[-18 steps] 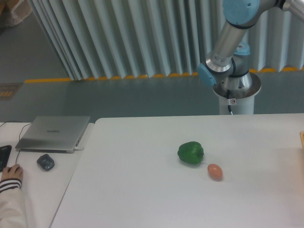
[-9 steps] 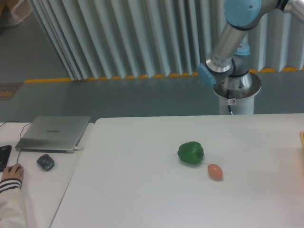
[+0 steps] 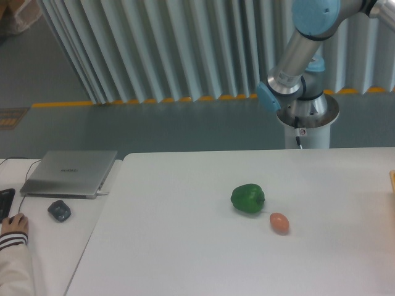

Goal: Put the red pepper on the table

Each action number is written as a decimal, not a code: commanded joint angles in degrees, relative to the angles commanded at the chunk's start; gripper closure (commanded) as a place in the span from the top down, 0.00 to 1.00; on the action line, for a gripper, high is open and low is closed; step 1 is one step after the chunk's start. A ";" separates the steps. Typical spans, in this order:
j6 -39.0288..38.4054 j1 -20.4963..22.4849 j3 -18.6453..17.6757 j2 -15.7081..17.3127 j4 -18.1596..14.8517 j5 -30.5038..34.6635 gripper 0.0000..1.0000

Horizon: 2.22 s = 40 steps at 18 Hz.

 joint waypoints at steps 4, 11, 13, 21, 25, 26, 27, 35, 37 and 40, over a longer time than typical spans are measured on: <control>-0.35 0.00 -0.18 -0.70 1.76 0.09 0.95; -2.89 -0.18 -0.26 -0.53 1.67 0.26 0.60; -3.95 -0.35 -0.26 -0.35 1.41 0.35 0.52; -11.06 -1.93 1.14 4.03 -8.32 -2.88 0.48; -13.97 -1.93 1.67 6.50 -14.84 -7.21 0.48; -14.50 -2.11 1.67 6.94 -15.81 -7.21 0.48; -15.72 -2.28 1.76 7.38 -16.60 -7.29 0.48; -21.43 -4.04 2.90 9.05 -21.97 -10.28 0.48; -25.73 -5.97 3.07 9.75 -23.37 -10.37 0.48; -37.58 -11.67 3.08 10.72 -24.08 -11.51 0.48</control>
